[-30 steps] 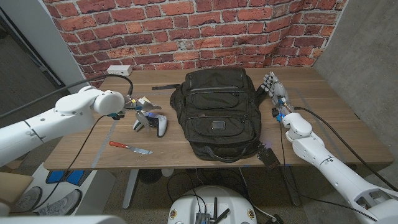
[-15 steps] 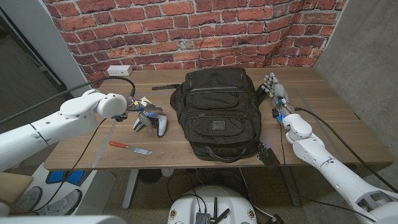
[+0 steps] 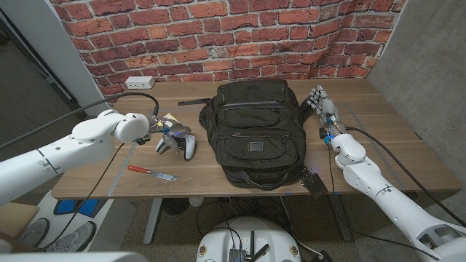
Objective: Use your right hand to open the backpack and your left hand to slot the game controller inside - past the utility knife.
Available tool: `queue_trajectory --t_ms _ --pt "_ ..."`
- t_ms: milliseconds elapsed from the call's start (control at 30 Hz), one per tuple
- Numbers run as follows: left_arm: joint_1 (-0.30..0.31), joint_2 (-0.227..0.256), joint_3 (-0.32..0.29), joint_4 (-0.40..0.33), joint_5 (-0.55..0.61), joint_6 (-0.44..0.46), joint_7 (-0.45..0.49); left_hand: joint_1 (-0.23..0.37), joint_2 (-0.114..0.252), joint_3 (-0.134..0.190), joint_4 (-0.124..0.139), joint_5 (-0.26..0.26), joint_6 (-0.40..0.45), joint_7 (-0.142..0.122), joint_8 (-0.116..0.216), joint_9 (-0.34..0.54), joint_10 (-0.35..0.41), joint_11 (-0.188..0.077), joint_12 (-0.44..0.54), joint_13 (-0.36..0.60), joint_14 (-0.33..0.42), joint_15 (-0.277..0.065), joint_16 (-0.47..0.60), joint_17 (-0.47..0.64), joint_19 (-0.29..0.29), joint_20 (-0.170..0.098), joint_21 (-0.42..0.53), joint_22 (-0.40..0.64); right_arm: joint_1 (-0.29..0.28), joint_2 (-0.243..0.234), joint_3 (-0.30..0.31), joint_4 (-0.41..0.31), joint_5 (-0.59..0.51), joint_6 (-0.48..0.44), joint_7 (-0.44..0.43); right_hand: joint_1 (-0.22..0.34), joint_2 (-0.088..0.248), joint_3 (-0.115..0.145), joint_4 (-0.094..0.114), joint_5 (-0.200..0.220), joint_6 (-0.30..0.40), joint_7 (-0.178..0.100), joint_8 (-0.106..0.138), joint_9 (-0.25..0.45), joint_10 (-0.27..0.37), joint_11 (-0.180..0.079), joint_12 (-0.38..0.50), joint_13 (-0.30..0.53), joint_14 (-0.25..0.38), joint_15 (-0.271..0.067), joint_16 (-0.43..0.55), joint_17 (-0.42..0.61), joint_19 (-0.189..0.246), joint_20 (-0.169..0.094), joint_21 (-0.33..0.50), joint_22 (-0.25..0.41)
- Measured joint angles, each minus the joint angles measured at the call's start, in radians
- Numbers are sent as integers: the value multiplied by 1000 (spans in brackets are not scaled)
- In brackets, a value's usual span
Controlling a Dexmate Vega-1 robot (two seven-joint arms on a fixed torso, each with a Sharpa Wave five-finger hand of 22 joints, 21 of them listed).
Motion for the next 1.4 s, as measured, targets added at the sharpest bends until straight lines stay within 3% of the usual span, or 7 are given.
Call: queue_trajectory --t_ms 400,633,833,1033,1400 --pt "34 3 -7 9 16 9 48 51 9 -10 1 -3 89 -26 23 0 86 -44 0 0 91 1 0 0 65 -4 0 0 4 4 0 7 0 0 -1 0 0 0 0 0 0 0 0 0 0 0 0 0 0 0 0 0 0 0 0 0" --pt "55 2 -9 15 38 12 102 74 13 -22 3 -8 159 -54 40 0 154 -73 0 0 162 -1 0 0 108 -8 0 0 14 11 -2 22 0 3 1 0 0 0 0 0 0 0 0 0 0 0 0 0 0 0 0 -4 5 5 0 0" --pt "63 -8 -8 24 69 12 155 79 18 -23 4 -8 187 -69 44 0 175 -73 0 0 191 -5 0 0 121 -8 0 0 19 14 -2 31 0 5 2 0 0 0 0 0 5 -5 0 0 0 0 0 0 0 0 0 -5 5 5 0 0" --pt "63 -20 -2 35 85 4 180 91 22 -30 5 -12 221 -67 55 0 199 -74 0 3 234 -4 0 0 138 -5 0 0 21 16 -2 37 1 6 2 0 0 0 0 0 5 -5 0 0 0 0 0 0 0 0 0 -5 5 5 0 0" --pt "56 -40 8 57 102 -10 205 100 31 -46 10 -12 313 -87 80 5 270 -91 6 3 312 -5 7 3 176 -5 0 0 21 19 -2 42 3 8 -1 0 0 4 -4 0 5 -5 0 0 0 0 0 0 0 0 0 -9 12 12 0 0"
